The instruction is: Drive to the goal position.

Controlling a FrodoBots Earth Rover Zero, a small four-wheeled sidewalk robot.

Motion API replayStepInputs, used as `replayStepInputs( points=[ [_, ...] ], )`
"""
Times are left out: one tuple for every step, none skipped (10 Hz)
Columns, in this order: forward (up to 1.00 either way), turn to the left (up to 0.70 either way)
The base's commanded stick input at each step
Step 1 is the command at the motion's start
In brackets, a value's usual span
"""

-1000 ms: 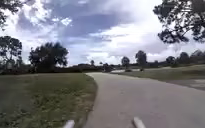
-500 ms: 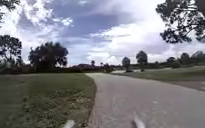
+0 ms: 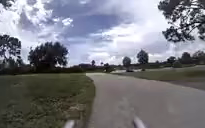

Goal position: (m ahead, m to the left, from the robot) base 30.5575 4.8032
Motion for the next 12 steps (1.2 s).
replayStepInputs(
  points=[
    [0.7,0.0],
    [0.7,0.0],
    [0.7,0.0],
    [0.7,0.0],
    [0.7,0.0],
    [0.7,0.0],
    [0.7,-0.22],
    [0.7,-0.34],
    [0.7,-0.35],
    [0.7,-0.35],
    [0.7,0.12],
    [0.7,0.0]
  ],
)
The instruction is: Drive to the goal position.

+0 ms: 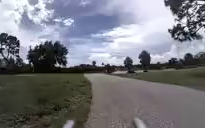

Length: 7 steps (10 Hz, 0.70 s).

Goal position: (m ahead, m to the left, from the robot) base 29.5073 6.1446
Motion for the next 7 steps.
replayStepInputs(
  points=[
    [0.7,0.0],
    [0.7,0.0],
    [0.7,0.0],
    [0.7,0.0],
    [0.7,0.0],
    [0.7,0.0],
    [0.7,0.0]
  ],
)
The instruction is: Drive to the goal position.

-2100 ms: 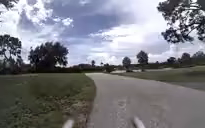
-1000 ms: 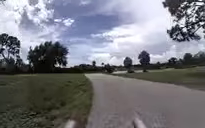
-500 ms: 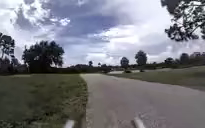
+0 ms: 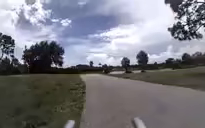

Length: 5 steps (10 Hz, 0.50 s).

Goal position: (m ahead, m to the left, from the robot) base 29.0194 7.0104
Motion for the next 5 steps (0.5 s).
replayStepInputs(
  points=[
    [0.7,0.0],
    [0.7,0.0],
    [0.7,-0.11],
    [0.7,-0.29],
    [0.7,-0.34]
  ],
)
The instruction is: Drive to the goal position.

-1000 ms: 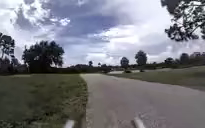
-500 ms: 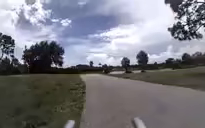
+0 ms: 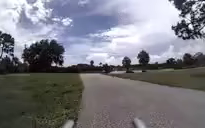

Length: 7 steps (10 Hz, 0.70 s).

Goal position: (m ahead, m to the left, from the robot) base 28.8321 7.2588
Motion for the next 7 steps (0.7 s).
replayStepInputs(
  points=[
    [0.7,-0.35],
    [0.7,-0.18],
    [0.7,0.0],
    [0.7,0.0],
    [0.7,0.0],
    [0.7,0.0],
    [0.7,0.0]
  ],
)
